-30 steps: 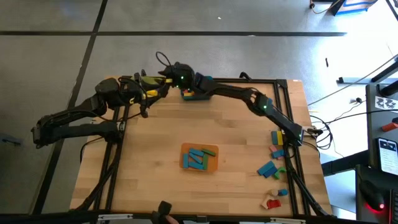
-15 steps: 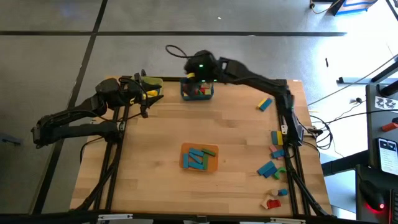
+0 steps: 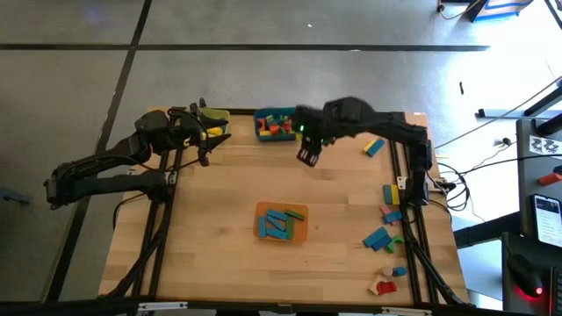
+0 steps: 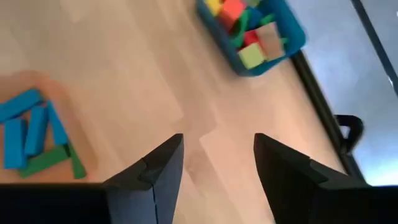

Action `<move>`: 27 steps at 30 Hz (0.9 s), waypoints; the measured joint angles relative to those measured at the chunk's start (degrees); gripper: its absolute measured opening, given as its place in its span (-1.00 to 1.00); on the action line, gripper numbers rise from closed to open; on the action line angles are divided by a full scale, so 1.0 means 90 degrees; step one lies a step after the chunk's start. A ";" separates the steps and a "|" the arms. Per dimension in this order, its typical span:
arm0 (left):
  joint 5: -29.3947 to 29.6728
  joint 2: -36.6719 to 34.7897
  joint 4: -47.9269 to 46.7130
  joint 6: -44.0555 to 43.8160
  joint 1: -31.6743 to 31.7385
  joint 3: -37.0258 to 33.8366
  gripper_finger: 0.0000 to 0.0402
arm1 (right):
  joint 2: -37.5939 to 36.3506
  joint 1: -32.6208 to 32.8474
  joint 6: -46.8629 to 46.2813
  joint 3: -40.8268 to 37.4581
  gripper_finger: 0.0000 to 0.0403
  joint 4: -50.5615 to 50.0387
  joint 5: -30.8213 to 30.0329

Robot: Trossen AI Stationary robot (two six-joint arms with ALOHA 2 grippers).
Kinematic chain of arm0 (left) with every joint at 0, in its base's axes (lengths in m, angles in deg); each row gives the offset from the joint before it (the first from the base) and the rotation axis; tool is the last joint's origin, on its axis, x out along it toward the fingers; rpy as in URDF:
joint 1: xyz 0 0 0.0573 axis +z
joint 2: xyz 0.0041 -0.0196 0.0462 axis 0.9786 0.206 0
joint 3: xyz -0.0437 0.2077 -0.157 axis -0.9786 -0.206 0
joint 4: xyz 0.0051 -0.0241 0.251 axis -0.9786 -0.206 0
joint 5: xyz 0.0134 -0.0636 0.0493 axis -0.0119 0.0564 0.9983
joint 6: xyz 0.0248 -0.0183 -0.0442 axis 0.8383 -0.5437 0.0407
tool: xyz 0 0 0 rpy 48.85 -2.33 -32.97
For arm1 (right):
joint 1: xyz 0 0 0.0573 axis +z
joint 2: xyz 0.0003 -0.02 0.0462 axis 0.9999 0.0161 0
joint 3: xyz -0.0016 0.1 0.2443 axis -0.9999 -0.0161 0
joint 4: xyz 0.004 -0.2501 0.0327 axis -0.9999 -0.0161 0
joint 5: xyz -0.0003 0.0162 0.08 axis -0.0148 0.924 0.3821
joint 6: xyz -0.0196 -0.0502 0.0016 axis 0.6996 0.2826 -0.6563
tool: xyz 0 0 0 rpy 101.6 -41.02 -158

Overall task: Sort blocks by size
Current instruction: Put the brown cylindrical block into the yellow bin

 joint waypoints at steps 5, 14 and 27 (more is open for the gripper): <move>0.0000 0.0146 -0.0036 -0.0012 0.0000 -0.0002 -0.09 | -0.0056 0.0448 -0.0320 -0.0729 -0.04 0.0032 0.0208; 0.0000 0.0413 0.0043 -0.0011 0.0000 -0.0002 -0.09 | -0.0815 0.1034 -0.1147 -0.2750 -0.04 0.0029 0.0529; 0.0000 0.0420 0.0070 -0.0068 0.0000 -0.0002 -0.09 | -0.2105 0.2039 -0.3061 -0.5325 -0.04 0.0027 0.1690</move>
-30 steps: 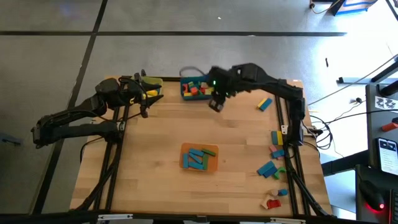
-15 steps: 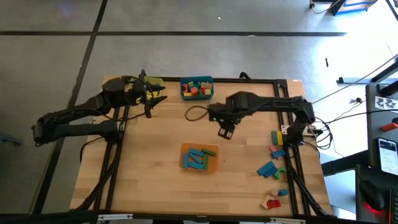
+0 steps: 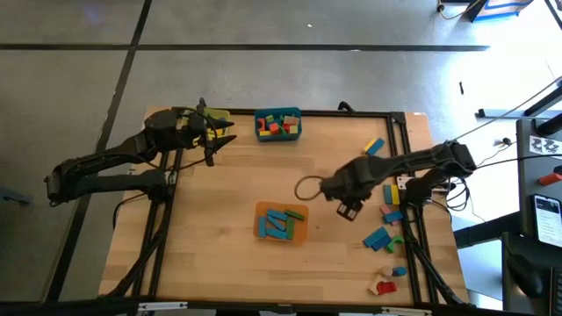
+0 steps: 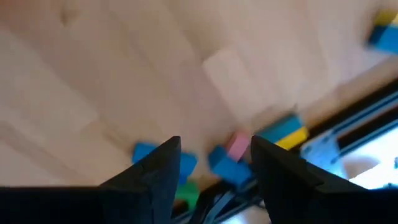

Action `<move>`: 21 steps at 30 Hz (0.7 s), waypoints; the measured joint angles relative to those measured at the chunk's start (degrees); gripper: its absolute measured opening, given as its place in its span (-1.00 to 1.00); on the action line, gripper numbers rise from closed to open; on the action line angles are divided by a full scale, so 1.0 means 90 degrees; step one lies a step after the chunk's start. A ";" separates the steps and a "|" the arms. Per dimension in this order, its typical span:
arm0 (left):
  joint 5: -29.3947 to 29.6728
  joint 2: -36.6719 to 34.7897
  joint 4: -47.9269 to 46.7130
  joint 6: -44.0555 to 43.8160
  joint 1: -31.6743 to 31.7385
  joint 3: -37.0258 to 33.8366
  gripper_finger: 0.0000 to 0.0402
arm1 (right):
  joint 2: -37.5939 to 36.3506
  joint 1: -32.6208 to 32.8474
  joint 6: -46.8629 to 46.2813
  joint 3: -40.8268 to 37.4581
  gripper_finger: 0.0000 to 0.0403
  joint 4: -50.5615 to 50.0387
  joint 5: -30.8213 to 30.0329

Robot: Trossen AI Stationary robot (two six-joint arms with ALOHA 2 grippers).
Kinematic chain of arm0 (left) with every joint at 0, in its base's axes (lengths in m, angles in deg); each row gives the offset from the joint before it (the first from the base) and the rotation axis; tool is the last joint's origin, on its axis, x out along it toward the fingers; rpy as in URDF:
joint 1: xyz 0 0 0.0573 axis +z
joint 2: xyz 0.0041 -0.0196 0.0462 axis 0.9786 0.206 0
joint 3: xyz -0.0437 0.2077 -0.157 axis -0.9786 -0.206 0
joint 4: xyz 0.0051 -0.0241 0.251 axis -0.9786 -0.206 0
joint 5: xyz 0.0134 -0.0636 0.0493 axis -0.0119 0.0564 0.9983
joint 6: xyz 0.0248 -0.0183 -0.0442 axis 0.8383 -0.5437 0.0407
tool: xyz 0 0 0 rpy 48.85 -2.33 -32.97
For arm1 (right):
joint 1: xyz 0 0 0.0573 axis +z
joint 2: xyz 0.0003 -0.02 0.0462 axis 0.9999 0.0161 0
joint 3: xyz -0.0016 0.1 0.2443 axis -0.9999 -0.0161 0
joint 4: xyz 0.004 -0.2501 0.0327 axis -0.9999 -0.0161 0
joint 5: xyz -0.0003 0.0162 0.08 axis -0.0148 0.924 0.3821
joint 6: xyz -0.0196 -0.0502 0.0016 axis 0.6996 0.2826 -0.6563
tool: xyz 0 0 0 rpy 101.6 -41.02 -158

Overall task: Sort blocks by size
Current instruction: Put the brown cylindrical block into the yellow bin

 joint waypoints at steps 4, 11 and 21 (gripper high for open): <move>0.0000 0.0000 0.0000 0.0005 0.0000 0.0000 -0.09 | -0.0045 0.0490 -0.0552 -0.0255 -0.04 0.0005 0.0722; 0.0000 0.0000 -0.0036 0.0022 0.0000 0.0000 -0.09 | -0.0044 0.1342 -0.1939 -0.0286 -0.04 0.0015 0.1140; 0.0000 0.0000 -0.0108 0.0090 0.0000 0.0000 -0.09 | -0.0041 0.2838 -0.3284 -0.0324 -0.04 0.1135 0.1400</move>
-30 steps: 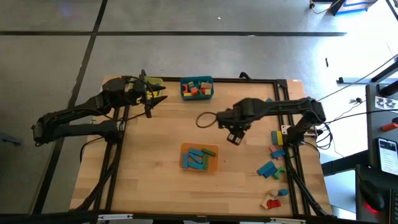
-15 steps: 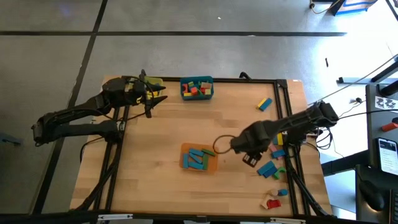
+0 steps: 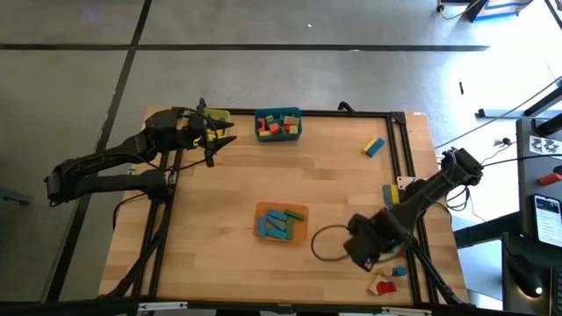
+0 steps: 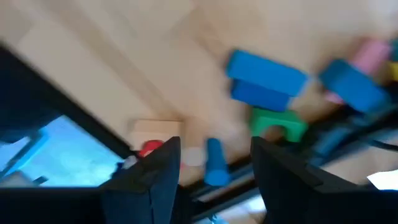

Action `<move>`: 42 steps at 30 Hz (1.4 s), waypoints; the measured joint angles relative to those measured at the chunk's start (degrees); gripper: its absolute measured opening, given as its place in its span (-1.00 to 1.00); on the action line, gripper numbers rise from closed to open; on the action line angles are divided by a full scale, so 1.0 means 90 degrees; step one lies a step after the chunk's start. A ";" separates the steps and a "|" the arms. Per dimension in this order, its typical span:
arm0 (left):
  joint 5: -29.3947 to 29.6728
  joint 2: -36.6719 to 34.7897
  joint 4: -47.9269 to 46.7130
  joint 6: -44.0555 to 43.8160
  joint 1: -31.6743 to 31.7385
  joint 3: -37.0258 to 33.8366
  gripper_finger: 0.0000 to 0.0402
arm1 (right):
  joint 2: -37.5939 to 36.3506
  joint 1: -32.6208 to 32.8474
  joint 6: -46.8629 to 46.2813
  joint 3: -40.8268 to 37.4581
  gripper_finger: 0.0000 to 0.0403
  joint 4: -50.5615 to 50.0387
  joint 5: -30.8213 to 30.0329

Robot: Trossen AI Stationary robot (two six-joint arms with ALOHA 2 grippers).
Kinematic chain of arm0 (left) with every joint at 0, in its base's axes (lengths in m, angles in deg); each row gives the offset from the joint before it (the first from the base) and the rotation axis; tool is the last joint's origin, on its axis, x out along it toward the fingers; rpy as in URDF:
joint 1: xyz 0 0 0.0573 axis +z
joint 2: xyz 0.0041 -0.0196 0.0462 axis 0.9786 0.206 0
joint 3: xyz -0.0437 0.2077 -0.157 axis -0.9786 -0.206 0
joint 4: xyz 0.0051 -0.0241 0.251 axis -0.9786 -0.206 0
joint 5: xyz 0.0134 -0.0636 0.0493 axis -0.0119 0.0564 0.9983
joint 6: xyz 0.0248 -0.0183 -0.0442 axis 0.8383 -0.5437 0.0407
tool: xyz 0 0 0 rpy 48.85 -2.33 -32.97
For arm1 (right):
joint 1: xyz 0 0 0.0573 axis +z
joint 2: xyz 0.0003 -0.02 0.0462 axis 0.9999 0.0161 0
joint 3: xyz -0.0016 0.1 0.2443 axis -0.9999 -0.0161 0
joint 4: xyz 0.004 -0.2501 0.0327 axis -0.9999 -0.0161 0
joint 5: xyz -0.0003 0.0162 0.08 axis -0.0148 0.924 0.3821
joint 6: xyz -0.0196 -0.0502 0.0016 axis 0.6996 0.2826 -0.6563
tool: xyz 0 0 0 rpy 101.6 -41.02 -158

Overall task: Sort blocks by size
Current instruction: Put the brown cylindrical block into the yellow bin

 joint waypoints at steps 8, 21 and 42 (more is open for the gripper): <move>0.0000 0.0000 0.0003 -0.0124 0.0000 0.0000 -0.09 | 0.0000 0.0877 -0.2275 -0.0750 -0.01 0.1587 0.0472; 0.0000 0.0000 0.0004 -0.0124 -0.0001 0.0000 -0.09 | 0.0002 0.1249 -0.3144 -0.1492 0.55 0.2238 0.1220; 0.0000 0.0000 0.0006 -0.0121 0.0000 0.0000 -0.09 | 0.0005 0.1244 -0.3261 -0.2845 0.35 0.3380 0.1596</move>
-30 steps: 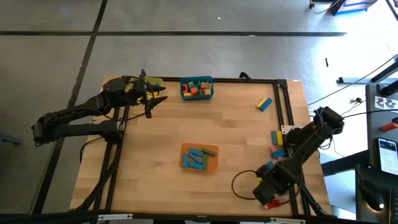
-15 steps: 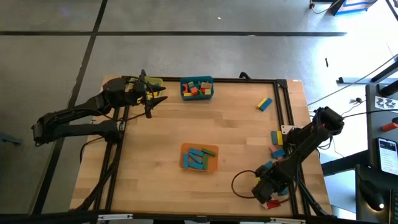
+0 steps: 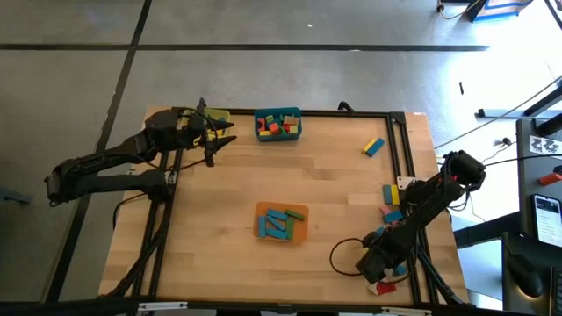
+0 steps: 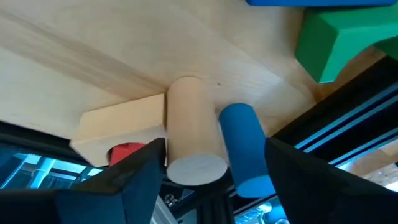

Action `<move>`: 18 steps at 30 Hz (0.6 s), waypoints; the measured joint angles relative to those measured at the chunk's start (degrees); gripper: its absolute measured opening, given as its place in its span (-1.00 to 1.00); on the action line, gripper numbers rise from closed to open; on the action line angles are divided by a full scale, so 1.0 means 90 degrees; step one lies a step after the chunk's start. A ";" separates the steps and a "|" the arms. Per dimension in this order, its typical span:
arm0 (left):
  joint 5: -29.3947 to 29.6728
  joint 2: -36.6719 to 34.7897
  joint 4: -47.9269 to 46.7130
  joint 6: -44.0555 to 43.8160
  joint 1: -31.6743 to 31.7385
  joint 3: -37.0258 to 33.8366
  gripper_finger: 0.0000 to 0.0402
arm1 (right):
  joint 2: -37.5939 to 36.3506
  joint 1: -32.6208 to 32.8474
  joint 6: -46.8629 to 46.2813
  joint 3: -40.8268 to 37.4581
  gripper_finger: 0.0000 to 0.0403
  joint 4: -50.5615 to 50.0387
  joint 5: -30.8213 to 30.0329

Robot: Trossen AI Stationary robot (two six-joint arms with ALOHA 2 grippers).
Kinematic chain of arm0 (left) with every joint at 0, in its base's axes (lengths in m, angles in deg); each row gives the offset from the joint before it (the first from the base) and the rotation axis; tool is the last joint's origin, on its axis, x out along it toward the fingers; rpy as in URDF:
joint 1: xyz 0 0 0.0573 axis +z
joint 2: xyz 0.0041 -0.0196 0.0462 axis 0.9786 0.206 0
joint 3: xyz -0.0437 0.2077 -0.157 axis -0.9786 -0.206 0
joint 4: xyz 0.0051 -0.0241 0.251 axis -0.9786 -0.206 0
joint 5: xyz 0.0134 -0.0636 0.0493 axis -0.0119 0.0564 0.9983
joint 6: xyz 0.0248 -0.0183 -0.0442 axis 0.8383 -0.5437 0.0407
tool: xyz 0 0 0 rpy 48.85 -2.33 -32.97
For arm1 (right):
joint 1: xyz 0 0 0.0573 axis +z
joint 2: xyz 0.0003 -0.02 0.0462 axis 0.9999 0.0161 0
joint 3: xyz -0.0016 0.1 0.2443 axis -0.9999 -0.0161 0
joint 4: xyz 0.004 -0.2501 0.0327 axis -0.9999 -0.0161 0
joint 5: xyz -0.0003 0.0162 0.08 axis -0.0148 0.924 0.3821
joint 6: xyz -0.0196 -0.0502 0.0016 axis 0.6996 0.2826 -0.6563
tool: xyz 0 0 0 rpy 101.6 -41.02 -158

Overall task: Sort blocks by size
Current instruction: Put the brown cylindrical block into the yellow bin

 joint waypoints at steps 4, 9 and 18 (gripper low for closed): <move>0.0000 0.0000 0.0000 0.0030 -0.0002 0.0000 -0.09 | 0.0000 0.0000 -0.0003 -0.0063 0.25 0.0209 0.0010; 0.0000 0.0000 0.0001 0.0102 -0.0002 0.0000 -0.09 | 0.0000 0.0005 -0.0002 -0.0063 0.04 0.0155 -0.0005; 0.0000 0.0000 0.0055 0.0102 0.0000 0.0000 -0.09 | 0.0000 0.0002 0.0159 -0.0063 -0.36 0.0155 0.0033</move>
